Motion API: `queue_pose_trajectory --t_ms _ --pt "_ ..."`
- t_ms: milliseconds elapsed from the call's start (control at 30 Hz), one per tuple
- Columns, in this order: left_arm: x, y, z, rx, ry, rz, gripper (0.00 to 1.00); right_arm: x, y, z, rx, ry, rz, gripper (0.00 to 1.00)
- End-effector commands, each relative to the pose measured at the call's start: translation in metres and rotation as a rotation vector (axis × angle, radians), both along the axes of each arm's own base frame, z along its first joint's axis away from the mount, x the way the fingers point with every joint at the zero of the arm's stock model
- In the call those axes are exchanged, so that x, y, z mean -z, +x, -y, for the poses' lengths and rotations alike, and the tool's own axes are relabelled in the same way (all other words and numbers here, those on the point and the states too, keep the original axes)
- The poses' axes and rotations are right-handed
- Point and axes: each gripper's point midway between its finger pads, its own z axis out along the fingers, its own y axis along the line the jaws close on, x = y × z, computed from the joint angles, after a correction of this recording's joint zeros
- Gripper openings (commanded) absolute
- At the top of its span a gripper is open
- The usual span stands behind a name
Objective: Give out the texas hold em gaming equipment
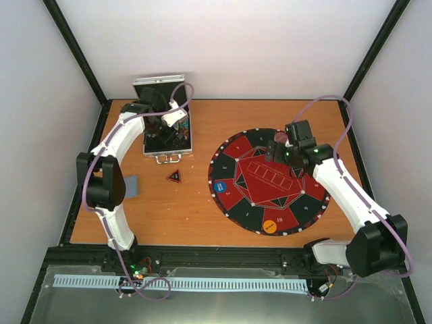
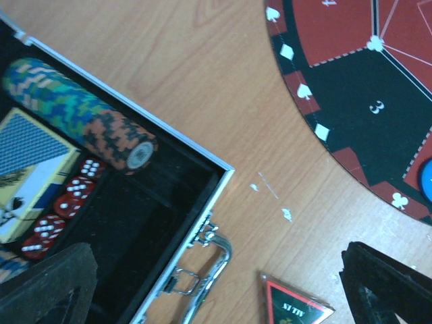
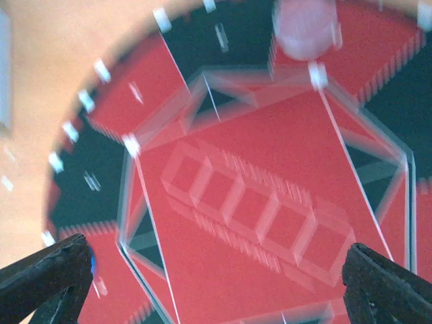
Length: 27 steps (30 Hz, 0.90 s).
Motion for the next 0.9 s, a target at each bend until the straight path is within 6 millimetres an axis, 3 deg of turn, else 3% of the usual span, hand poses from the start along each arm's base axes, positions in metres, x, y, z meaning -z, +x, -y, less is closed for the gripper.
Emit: queue_pose_trajectory --t_ms 0,100,167,267,333,467,633,867 --pt "-0.039 0.014 -0.013 -0.057 -0.012 0.077 1.00 -0.107 0.082 -0.013 0.087 0.087 0.599 1.00" --pt "-0.043 0.012 -0.020 -0.067 0.019 0.078 1.00 -0.166 0.097 -0.026 -0.009 0.104 0.847 1.00" --pt "-0.045 0.011 -0.027 -0.084 0.034 0.082 1.00 -0.195 0.101 -0.040 -0.122 0.079 0.952 1.00" --pt "-0.048 0.010 -0.040 -0.114 0.019 0.067 1.00 -0.209 0.098 -0.069 -0.325 0.087 1.006 1.00" --pt "-0.046 0.007 -0.053 -0.130 0.018 0.041 1.00 -0.206 0.094 -0.084 -0.430 0.104 0.995 1.00" --pt "-0.034 0.008 -0.092 -0.115 0.076 0.041 1.00 -0.191 0.089 -0.093 -0.501 0.110 1.000 1.00" --pt "-0.017 -0.005 -0.101 0.220 0.118 0.145 0.97 -0.167 0.096 -0.097 -0.532 0.097 0.950 1.00" --pt "0.026 0.057 -0.148 0.254 0.325 0.230 0.90 -0.152 0.100 -0.097 -0.550 0.065 0.897 1.00"
